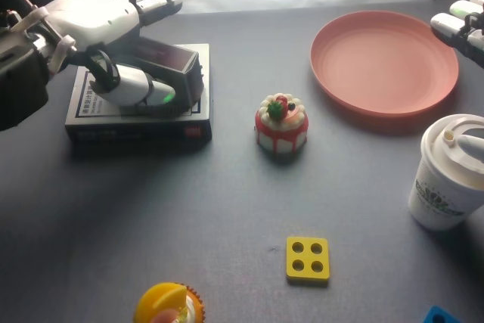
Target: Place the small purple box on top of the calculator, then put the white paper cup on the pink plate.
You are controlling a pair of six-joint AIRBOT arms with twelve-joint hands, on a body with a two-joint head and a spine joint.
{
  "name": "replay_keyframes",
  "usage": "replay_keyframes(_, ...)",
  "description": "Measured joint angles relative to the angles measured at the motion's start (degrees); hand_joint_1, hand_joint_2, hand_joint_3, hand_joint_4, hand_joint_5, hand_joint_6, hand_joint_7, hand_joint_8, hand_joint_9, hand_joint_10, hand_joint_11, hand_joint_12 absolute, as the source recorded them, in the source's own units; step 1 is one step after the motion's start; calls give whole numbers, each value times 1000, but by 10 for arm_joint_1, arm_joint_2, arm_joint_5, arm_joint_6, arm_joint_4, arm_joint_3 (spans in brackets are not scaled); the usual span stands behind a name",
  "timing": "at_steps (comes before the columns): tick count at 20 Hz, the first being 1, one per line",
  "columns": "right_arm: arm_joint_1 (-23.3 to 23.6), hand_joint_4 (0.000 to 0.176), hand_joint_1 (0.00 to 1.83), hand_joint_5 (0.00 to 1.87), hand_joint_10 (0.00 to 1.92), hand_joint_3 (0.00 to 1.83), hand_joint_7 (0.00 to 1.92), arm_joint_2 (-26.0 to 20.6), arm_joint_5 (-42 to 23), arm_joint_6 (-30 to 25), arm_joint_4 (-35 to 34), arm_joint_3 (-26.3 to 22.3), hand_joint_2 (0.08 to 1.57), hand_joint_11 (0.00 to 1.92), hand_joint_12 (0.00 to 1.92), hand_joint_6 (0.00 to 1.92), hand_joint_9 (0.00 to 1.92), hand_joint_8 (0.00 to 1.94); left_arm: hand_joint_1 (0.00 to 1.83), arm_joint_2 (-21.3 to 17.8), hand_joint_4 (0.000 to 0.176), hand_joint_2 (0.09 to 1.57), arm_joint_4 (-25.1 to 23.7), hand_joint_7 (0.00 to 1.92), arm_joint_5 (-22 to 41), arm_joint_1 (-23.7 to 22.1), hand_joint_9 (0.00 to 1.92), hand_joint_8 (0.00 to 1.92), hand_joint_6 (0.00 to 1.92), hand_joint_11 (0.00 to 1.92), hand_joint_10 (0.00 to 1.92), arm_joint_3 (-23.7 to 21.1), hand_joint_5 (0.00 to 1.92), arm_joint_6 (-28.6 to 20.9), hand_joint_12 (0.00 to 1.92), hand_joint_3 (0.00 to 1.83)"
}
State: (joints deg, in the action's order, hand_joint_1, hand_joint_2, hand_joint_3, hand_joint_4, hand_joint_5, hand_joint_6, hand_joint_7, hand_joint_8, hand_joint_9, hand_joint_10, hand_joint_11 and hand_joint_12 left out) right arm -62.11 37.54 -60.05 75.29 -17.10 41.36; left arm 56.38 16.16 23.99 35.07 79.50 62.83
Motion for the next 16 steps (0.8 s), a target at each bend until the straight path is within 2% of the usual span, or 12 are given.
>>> replay_keyframes(2, 0, 0, 441, 0, 0, 0, 0, 0, -1, -17, 2, 1, 1223, 0, 0, 0, 0, 0, 637, -29, 100, 1006, -18, 0, 35, 0, 0, 0, 0, 0, 0, -35, 0, -1, 1220, 0)
replay_keyframes(3, 0, 0, 449, 0, 0, 0, 0, 0, -1, -31, 8, 3, 1197, 0, 0, 0, 0, 0, 636, -42, 135, 1004, -29, 0, 53, 0, 0, 0, 0, 0, 0, -49, 0, -7, 1137, 0)
replay_keyframes(5, -10, 0, 464, 0, 0, 0, 0, 0, -2, -74, 22, 12, 1163, 31, 15, 0, 0, 0, 687, -66, 122, 1011, -58, 0, 101, 0, 0, 0, 0, 0, 0, -73, 1, -40, 1166, 0)
replay_keyframes(6, -17, 0, 461, 0, 0, 44, 0, 0, -1, -102, 30, 21, 1089, 5, 671, 0, 0, 0, 669, -75, 132, 1023, -73, 0, 132, 6, 0, 0, 5, 0, 0, -82, 18, -64, 1097, 2)
replay_keyframes(7, -27, 0, 485, 0, 0, 32, 0, -1, -2, -132, 37, 30, 1054, 0, 1064, 0, 0, 0, 683, -86, 139, 1048, -90, 0, 168, 16, 0, 0, 14, 0, 0, -94, 42, -93, 1083, 12)
replay_keyframes(8, -34, 0, 475, 0, 0, 17, 0, -1, 0, -151, 36, 36, 1031, 0, 1261, 0, 0, 0, 699, -90, 142, 1067, -100, 0, 190, 21, 0, 0, 20, 0, 0, -102, 65, -105, 1030, 9)
replay_keyframes(9, -39, 0, 477, 0, 0, 3, 0, -1, 5, -161, 33, 40, 1003, 0, 1344, 0, 0, 0, 714, -93, 160, 1089, -109, 0, 209, 23, 0, 0, 13, 0, 0, -111, 63, -111, 838, 1)
replay_keyframes(10, -43, 0, 513, 0, 0, 0, 0, 0, 6, -166, 34, 40, 969, 0, 1545, 0, 0, 0, 696, -97, 155, 1115, -120, 0, 226, 23, 0, 0, 16, 0, 0, -120, 33, -113, 96, 2)
replay_keyframes(11, -44, 0, 513, 0, 0, 0, 0, 1, 9, -167, 38, 40, 969, 0, 1545, 0, 0, 0, 696, -98, 155, 1115, -130, 0, 236, 22, 0, 0, 16, 0, 0, -125, 33, -113, 96, 2)
replay_keyframes(12, -44, 0, 546, 0, 0, 0, 0, 4, 14, -169, 41, 40, 956, 0, 1642, 0, 0, 0, 711, -99, 139, 1131, -138, 0, 249, 22, 0, 0, 16, 0, 0, -130, 28, -115, 18, 8)
replay_keyframes(14, -45, 0, 539, 0, 0, 0, 0, 10, 31, -179, 53, 44, 934, 0, 1753, 0, 0, 0, 734, -104, 144, 1131, -146, 0, 258, 22, 0, 0, 15, 0, 0, -136, 26, -116, 0, 6)
replay_keyframes(16, -46, 5, 597, 0, 0, 0, 0, 18, 38, -189, 56, 52, 910, 0, 1839, 0, 0, 0, 753, -107, 121, 1133, -137, 0, 262, 22, 0, 0, 19, 0, 0, -136, 41, -116, 0, 6)
